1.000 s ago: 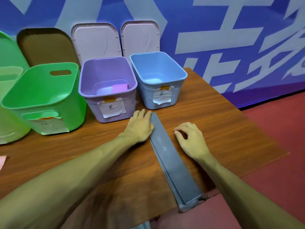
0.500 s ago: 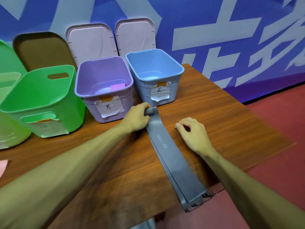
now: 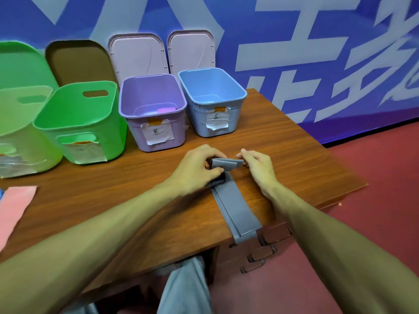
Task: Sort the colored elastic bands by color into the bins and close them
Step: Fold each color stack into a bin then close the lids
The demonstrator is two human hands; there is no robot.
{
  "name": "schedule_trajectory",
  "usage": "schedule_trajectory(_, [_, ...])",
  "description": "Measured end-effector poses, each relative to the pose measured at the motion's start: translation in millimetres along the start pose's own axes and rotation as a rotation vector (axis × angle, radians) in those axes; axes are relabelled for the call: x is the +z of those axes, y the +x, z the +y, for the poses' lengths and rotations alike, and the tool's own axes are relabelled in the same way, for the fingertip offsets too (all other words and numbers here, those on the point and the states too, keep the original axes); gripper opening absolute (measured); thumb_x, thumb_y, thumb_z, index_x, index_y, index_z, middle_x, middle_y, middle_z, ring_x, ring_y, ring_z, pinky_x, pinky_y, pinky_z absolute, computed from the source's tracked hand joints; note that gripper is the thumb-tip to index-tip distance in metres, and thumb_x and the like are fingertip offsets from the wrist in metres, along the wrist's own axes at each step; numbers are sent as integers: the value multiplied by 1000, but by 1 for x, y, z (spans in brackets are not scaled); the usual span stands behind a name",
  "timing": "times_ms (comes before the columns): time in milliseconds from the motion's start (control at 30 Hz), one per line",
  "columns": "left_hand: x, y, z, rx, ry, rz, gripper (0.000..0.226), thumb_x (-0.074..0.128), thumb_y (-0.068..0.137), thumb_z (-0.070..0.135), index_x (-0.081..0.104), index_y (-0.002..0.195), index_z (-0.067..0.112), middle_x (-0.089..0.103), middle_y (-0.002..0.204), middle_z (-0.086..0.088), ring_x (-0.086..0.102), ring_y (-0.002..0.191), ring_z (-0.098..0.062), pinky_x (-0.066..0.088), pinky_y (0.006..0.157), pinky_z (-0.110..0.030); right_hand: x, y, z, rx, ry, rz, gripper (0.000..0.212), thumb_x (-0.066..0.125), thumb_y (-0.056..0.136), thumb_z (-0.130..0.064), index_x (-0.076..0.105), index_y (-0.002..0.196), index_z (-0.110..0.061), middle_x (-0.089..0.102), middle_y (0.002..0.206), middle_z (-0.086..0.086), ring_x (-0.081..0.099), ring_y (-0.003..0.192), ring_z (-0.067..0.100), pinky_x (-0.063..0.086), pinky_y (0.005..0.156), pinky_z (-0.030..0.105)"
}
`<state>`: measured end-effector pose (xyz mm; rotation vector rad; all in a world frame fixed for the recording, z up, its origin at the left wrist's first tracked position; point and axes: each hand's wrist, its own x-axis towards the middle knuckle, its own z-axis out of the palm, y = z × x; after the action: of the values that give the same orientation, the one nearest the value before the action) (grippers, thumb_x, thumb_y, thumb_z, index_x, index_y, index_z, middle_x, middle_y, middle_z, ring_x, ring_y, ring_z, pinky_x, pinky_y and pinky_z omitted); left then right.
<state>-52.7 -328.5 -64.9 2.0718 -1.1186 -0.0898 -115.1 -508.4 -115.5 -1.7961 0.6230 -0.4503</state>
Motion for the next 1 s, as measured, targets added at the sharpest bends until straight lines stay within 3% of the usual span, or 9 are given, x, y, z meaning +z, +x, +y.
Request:
schedule_trajectory(200, [25, -31, 23, 63, -19, 10, 26, 70, 76, 11, 69, 100, 22, 63, 93, 1, 58, 87, -13, 44, 79, -26, -23, -34, -4, 7, -1, -67, 23, 52, 95, -27, 69, 100, -12, 68, 80, -1, 61, 75, 10, 46, 69, 21])
schedule_trajectory(333, [50, -60, 23, 47, 43, -63, 23, 66, 80, 14, 66, 101, 24, 60, 94, 3, 55, 89, -16, 43, 77, -31, -43, -49, 11, 105, -59, -216, 26, 50, 95, -35, 66, 105, -16, 69, 92, 1, 62, 95, 18, 47, 89, 29])
schedule_trajectory(433, [70, -82, 19, -32, 71, -123, 18, 64, 85, 17, 65, 104, 19, 55, 98, 3, 48, 98, -18, 34, 80, -22, -43, -58, 15, 139, -90, -318, 30, 46, 96, -41, 63, 108, -20, 65, 101, -4, 55, 110, 17, 38, 106, 35])
schedule_trajectory(533, [77, -90, 23, -97, 29, -130, 25, 65, 86, 30, 65, 108, 18, 50, 100, 2, 40, 98, -12, 34, 85, -21, -37, -59, 11, 148, -126, -308, 38, 41, 96, -48, 63, 110, -21, 61, 100, -5, 52, 110, 16, 35, 104, 34])
schedule_trajectory(633, [66, -88, 29, -193, -75, -234, 32, 55, 91, 42, 67, 112, 21, 51, 105, 4, 39, 105, -8, 31, 93, -18, -32, -58, 12, 127, -268, -314, 57, 38, 85, -68, 65, 115, -27, 53, 123, -1, 42, 124, 18, 29, 110, 41])
schedule_trajectory(700, [51, -88, 28, -204, -124, -322, 30, 49, 95, 37, 66, 116, 23, 56, 112, 9, 43, 112, -4, 30, 98, -17, -30, -61, 12, 136, -319, -337, 52, 41, 86, -67, 64, 115, -31, 41, 123, -6, 28, 127, 14, 21, 113, 41])
schedule_trajectory(767, [37, -92, 22, -254, -276, -352, 25, 50, 96, 26, 67, 114, 23, 64, 116, 12, 52, 114, 0, 33, 100, -15, -25, -63, 13, 117, -417, -314, 42, 51, 85, -62, 65, 109, -30, 38, 118, -3, 28, 125, 18, 23, 110, 36])
schedule_trajectory(900, [16, -105, 10, -433, -721, -159, 22, 52, 93, 6, 72, 99, 12, 74, 101, -8, 66, 105, -18, 46, 97, -29, -10, -69, 4, 65, -705, -263, 49, 64, 76, -61, 59, 109, -25, 48, 114, 3, 38, 117, 26, 36, 100, 39])
schedule_trajectory(1000, [3, -110, 1, -504, -725, 42, 24, 49, 92, 2, 71, 88, 11, 74, 90, -11, 69, 89, -24, 48, 80, -29, 1, -67, -4, 215, -705, -266, 40, 69, 75, -55, 50, 71, -19, 45, 78, 0, 42, 92, 26, 34, 79, 37])
